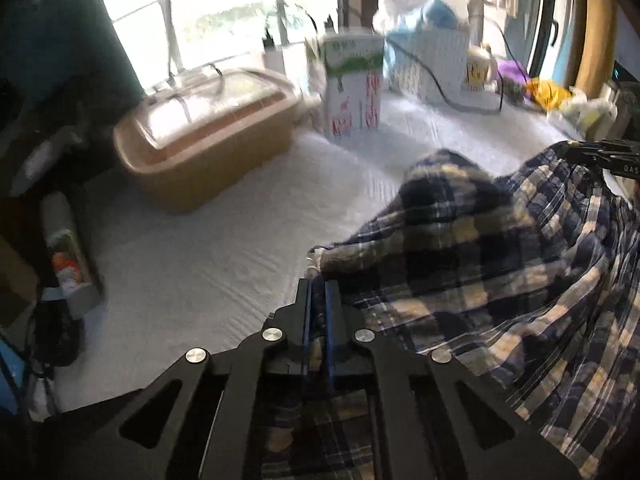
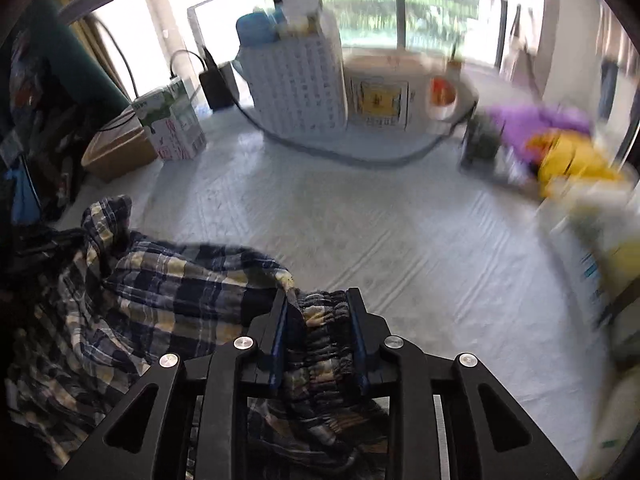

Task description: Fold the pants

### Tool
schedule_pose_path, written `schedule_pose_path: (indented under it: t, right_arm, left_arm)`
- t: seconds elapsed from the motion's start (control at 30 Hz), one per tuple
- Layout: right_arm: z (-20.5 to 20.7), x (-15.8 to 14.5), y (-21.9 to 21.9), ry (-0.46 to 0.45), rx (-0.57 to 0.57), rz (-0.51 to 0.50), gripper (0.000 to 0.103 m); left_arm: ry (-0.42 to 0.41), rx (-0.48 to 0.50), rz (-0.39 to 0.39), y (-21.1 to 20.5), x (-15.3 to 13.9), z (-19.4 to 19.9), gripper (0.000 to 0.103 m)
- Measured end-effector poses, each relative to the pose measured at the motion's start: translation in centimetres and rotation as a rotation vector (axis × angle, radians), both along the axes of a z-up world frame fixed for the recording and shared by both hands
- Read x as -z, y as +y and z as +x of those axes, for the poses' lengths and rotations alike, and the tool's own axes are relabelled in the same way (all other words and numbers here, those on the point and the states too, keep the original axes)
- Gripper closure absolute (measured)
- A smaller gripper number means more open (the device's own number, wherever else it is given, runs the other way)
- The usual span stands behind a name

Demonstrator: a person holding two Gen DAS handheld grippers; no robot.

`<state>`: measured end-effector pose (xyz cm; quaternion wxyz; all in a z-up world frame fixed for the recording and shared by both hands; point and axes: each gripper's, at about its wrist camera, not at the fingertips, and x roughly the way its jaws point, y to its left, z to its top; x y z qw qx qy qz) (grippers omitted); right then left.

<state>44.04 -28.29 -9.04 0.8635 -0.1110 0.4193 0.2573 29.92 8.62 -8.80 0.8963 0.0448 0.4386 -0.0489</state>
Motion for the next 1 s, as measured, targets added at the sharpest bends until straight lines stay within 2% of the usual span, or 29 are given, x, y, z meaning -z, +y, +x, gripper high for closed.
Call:
schedule_pose_path:
  t: [0.2,0.33,0.4,0.5,0.6,0.67,0.73,0.77,0.8,0.83,0.87,0.9,1.0]
  right_arm:
    - [0.2,-5.1,-0.4,-0.229,0.082,-0.025,0.076]
    - [1.3,-6.6,-1.4,-0.298,0.139,-0.009,0.076]
    - [2.4,-6.3,-1.7,-0.330,0.165,-0.028,0.076]
    - [4.6,-4.5,-1.6,-0.288,0.189,-0.050,0.076]
    - [7.4,-0.6,-1.4,-0.142,0.178,-0.090,0.075]
    - [8.6,1.2,-1.3,-0.055,0.165,-0.112,0.070]
    - [8.7,1.5,-1.9,-0.039,0.168,-0.094,0.044]
    - [8.6,1.2,-2.2,-0.048,0.172,-0.079,0.041]
    - [8.6,0.9,-2.5,-0.052,0.175,-0.067,0.040]
    - [8.6,0.4,-2.9,-0.059,0.180,-0.052,0.040]
    - [8.6,0.0,-3.2,-0.066,0.185,-0.048,0.040]
    - [8.7,-0.3,-3.5,-0.074,0.189,-0.046,0.040]
    - [8.8,-0.3,-4.1,-0.068,0.188,-0.039,0.040]
  left_arm:
    - [-0.166,-0.083,0.027,1.2,-4.6,0.0,0.100]
    - [-0.263,-0.165,0.077,1.7,-6.6,0.5,0.100]
    - [-0.265,-0.190,0.111,2.1,-6.2,0.9,0.100]
    - [-0.165,-0.183,0.105,2.5,-3.6,2.1,0.100]
    - [-0.028,-0.143,0.047,3.1,-1.0,2.7,0.100]
    - [0.003,-0.133,0.016,3.6,-0.4,3.1,0.100]
    - [0.000,-0.140,0.008,4.2,-0.5,3.7,0.099]
    - [-0.004,-0.145,-0.002,4.7,-0.7,4.2,0.096]
    - [-0.011,-0.152,-0.009,5.1,-1.0,4.7,0.079]
    - [-0.017,-0.158,-0.015,5.3,-1.1,5.3,0.046]
    - [-0.019,-0.165,-0.022,5.6,-1.0,5.9,0.031]
    - [-0.026,-0.170,-0.028,5.6,-1.1,6.0,0.023]
    - [0.000,-0.139,-0.027,4.8,-0.2,7.0,0.023]
